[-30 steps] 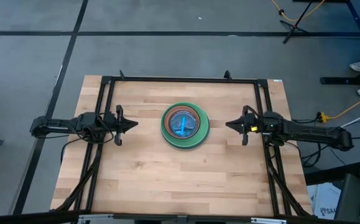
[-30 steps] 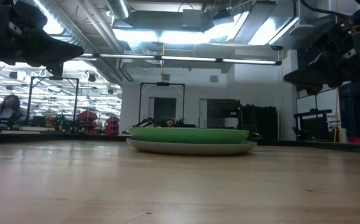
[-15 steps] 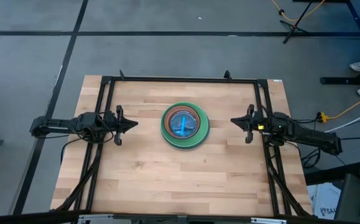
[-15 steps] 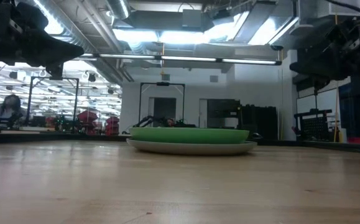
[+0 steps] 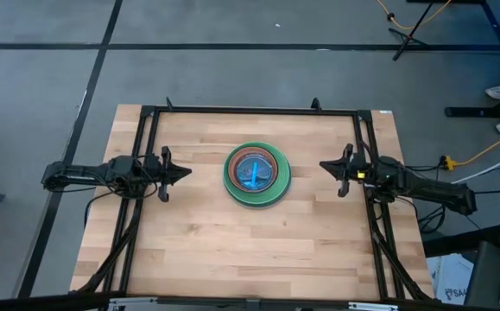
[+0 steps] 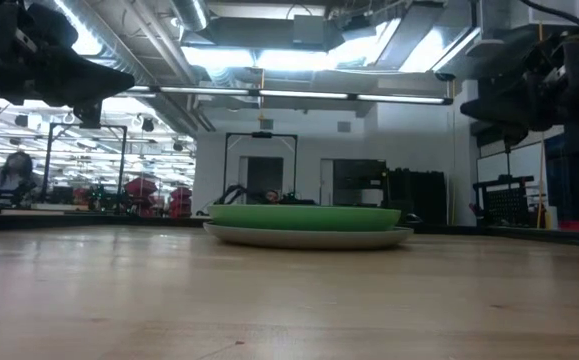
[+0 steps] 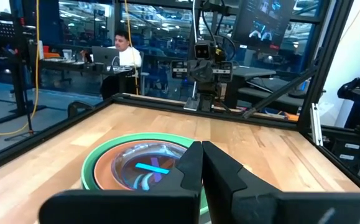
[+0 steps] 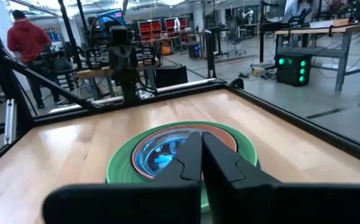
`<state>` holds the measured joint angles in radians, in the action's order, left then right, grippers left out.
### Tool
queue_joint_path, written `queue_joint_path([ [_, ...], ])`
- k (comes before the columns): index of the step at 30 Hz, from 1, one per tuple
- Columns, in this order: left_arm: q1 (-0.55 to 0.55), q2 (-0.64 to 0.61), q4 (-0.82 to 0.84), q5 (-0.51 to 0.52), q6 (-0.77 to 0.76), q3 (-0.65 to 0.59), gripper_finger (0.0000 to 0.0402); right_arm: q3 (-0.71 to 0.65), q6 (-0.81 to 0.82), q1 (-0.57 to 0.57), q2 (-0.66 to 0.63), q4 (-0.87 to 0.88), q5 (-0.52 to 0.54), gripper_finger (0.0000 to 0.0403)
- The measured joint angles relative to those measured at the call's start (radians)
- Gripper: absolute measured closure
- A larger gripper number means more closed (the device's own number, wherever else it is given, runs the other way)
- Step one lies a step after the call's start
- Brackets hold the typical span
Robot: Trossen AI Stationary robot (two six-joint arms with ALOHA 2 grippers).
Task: Stack plastic plates
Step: Return to Home Position
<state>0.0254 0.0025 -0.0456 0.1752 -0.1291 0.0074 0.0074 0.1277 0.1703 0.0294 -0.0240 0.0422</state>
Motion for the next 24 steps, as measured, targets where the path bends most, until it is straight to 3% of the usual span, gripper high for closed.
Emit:
queue_joint_path([
  [24, 0.000, 0.000, 0.002, 0.022, 0.007, 0.000, 0.0398, 0.000, 0.018, 0.000, 0.028, 0.006, -0.018, 0.0397],
])
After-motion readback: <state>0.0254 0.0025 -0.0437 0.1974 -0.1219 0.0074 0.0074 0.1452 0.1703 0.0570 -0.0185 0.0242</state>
